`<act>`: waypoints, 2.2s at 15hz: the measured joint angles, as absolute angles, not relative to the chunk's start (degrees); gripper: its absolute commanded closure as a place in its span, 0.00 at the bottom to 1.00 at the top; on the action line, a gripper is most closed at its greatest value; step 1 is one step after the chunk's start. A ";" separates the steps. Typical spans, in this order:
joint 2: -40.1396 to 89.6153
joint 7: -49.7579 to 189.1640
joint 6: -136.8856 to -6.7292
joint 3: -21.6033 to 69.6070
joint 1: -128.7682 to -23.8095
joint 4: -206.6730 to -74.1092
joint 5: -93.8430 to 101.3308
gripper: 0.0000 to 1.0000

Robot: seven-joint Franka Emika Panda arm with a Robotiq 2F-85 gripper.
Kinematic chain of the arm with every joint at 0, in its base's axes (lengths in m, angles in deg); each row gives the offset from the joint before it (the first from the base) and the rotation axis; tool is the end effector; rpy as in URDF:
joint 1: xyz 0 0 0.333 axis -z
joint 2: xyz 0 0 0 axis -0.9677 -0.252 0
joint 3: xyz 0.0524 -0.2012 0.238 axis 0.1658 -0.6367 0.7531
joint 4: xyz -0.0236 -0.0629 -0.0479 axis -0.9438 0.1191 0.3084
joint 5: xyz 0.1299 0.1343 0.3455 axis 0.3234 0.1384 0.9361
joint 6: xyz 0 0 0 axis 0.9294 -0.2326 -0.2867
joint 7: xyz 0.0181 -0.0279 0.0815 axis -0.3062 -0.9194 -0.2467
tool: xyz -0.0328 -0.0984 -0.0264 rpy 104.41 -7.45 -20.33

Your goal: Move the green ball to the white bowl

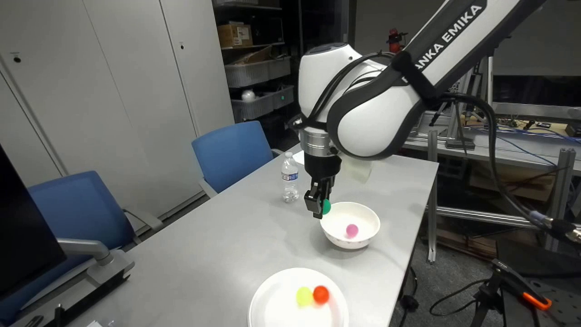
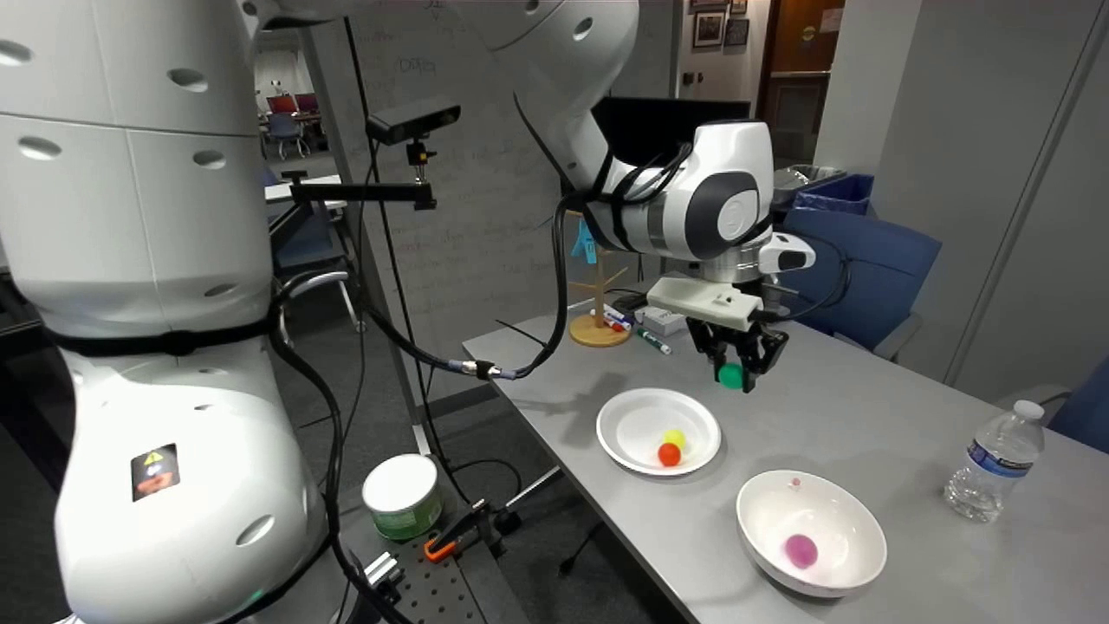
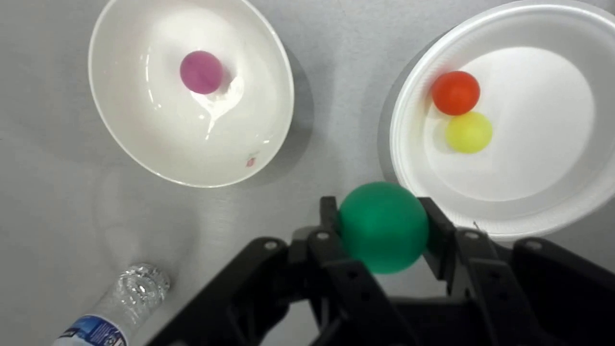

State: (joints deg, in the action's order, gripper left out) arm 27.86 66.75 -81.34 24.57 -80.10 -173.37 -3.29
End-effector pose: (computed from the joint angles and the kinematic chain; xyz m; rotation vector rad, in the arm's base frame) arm 0.5655 0.0147 0.2892 3.0122 0.2001 0.1455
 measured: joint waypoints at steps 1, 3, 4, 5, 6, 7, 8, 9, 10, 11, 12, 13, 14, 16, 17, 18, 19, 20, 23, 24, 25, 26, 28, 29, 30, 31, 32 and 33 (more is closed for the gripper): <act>28.18 66.75 -81.35 24.56 -80.03 -173.63 -3.29 0.57; 28.41 66.75 -81.42 24.67 -80.07 -173.97 -3.29 0.57; 28.41 66.75 -81.46 24.68 -80.08 -174.06 -3.29 0.57; 28.41 66.75 -81.47 24.68 -80.08 -174.11 -3.29 0.57; 28.41 66.75 -81.48 24.68 -80.08 -174.14 -3.29 0.82; 28.41 66.75 -81.48 24.68 -80.08 -174.14 -3.29 0.82; 28.37 66.77 -81.48 24.69 -80.06 -174.14 -3.29 0.82; 28.28 66.92 -81.47 24.69 -80.00 -174.14 -3.29 0.82; 28.17 67.20 -81.47 24.57 -79.84 -174.13 -3.29 0.82; 28.10 67.48 -81.47 24.38 -79.53 -174.10 -3.29 0.82; 28.04 67.72 -81.47 24.03 -79.07 -174.04 -3.29 0.82; 27.94 67.80 -81.59 23.42 -78.45 -173.96 -3.34 0.82; 27.77 67.83 -81.91 22.65 -77.73 -173.86 -3.46 0.82; 27.27 67.83 -82.94 21.02 -76.02 -173.64 -4.23 0.82; 26.89 67.83 -83.60 20.25 -75.19 -173.57 -4.44 0.82; 26.40 67.83 -84.11 19.59 -74.43 -173.54 -4.47 0.82; 25.79 67.84 -84.44 19.07 -73.68 -173.50 -4.47 0.82; 25.06 67.86 -84.63 18.74 -73.01 -173.47 -4.47 0.82; 22.54 68.08 -85.02 18.21 -71.86 -173.24 -4.40 0.82; 21.66 68.25 -85.30 18.21 -71.70 -173.09 -4.26 0.82; 20.77 68.44 -85.77 18.21 -71.66 -172.80 -4.10 0.82; 19.89 68.67 -86.34 18.21 -71.65 -172.49 -4.00 0.82; 18.16 68.86 -87.68 18.22 -71.64 -171.58 -3.59 0.82; 17.30 68.88 -88.30 18.22 -71.62 -171.00 -3.24 0.82; 16.48 68.88 -88.88 18.22 -71.61 -170.39 -2.77 0.82; 15.69 68.88 -89.35 18.23 -71.59 -169.78 -2.29 0.82; 14.93 68.88 -89.65 18.23 -71.57 -169.15 -1.71 0.82; 14.21 68.88 -89.92 18.23 -71.52 -168.59 -1.32 0.82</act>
